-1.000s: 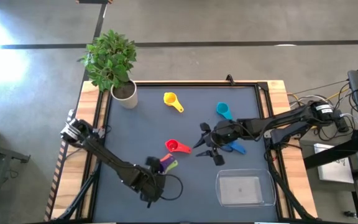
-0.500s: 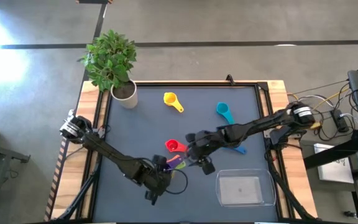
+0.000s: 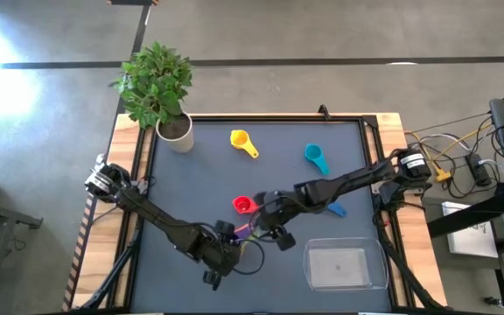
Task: Nest measuring cups in basket
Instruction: Move the stacked nesting measuring cups to the top middle of the table
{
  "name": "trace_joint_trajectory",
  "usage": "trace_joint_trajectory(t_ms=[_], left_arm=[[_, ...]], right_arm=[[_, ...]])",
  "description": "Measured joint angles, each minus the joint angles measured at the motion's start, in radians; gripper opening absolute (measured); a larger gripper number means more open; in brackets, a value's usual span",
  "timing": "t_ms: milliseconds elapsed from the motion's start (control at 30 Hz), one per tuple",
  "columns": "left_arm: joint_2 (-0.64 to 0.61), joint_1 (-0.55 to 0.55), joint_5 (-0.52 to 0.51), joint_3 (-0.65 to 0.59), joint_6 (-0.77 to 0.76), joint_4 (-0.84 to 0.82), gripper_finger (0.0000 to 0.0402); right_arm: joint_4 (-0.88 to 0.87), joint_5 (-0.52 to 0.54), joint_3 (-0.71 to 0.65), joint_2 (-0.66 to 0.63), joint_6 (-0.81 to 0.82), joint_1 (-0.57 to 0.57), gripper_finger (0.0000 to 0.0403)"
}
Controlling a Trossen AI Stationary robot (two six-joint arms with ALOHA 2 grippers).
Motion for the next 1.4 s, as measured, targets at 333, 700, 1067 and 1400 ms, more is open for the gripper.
trace_joint_trajectory(t_ms=[333, 700, 1067, 1400], left_arm=[[0.000, 0.000, -0.001, 0.000, -0.025, 0.001, 0.0074], [0.000, 0.000, -0.001, 0.000, -0.072, -0.007, 0.0144], [0.000, -0.007, -0.001, 0.009, -0.139, -0.012, 0.0187], [0.000, -0.018, -0.003, 0.095, -0.184, -0.129, 0.0183]], right_arm=[[-0.016, 0.001, -0.034, -0.039, 0.000, -0.006, 0.0148], [0.040, 0.000, -0.124, -0.118, 0.016, -0.006, 0.0125], [0.044, 0.000, -0.133, -0.096, 0.010, -0.006, 0.0127], [0.104, -0.016, -0.133, -0.086, 0.001, -0.004, 0.0256]])
